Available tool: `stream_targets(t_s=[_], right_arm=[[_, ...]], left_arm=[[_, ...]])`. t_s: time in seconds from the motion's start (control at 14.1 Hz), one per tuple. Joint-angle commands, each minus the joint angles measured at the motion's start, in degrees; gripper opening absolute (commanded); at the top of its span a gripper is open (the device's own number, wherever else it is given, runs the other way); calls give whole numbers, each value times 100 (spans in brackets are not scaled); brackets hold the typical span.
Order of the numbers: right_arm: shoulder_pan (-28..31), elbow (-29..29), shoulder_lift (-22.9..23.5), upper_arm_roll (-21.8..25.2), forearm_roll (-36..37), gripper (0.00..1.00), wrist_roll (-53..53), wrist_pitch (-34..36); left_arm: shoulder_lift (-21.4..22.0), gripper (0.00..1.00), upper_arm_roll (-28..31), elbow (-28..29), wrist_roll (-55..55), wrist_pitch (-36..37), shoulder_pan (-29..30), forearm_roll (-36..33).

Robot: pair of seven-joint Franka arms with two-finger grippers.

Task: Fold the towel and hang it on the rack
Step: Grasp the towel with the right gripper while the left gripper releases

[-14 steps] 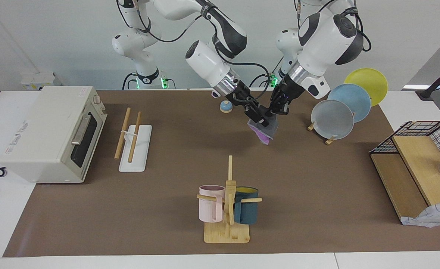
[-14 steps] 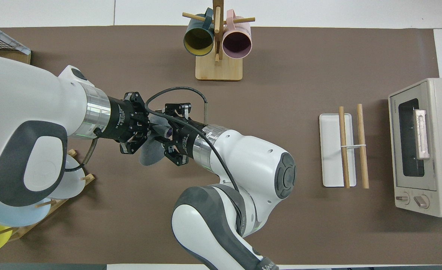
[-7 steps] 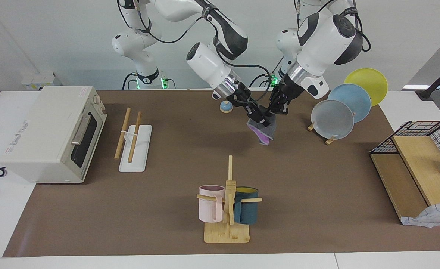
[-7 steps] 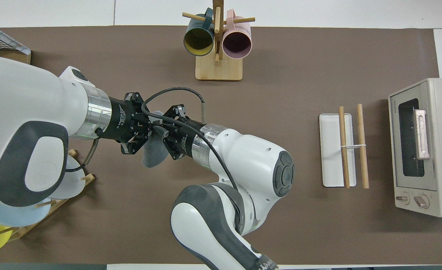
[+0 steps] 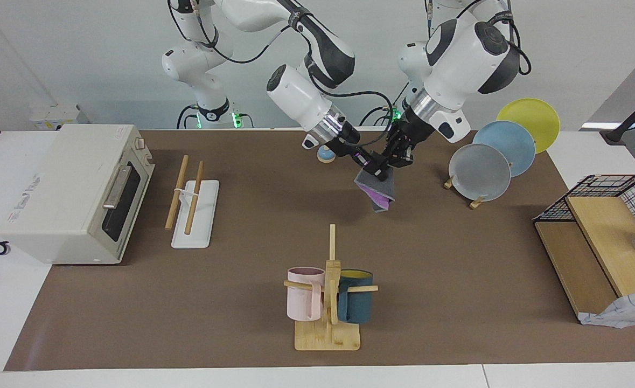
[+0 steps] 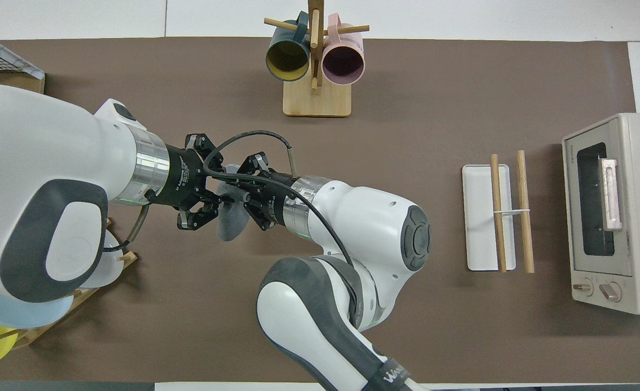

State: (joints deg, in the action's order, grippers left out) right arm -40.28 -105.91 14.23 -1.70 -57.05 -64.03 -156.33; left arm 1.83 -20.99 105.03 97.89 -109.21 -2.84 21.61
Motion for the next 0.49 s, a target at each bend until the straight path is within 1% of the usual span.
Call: stream_targets(t_s=[0.0,0.21,0.42], right_arm=[[415,-333,-157,-32,832,0,434,417],[924,-492,-394,-32,2089,0,444,1338],[1556,-492,-745,-32,3003,0,557,2393]], left_arm=[[195,100,43,185,-331,-56,-24,36],[195,100,69,193,-1225,-30,116,19],[204,100,78,228,-2946,76,424,-77]])
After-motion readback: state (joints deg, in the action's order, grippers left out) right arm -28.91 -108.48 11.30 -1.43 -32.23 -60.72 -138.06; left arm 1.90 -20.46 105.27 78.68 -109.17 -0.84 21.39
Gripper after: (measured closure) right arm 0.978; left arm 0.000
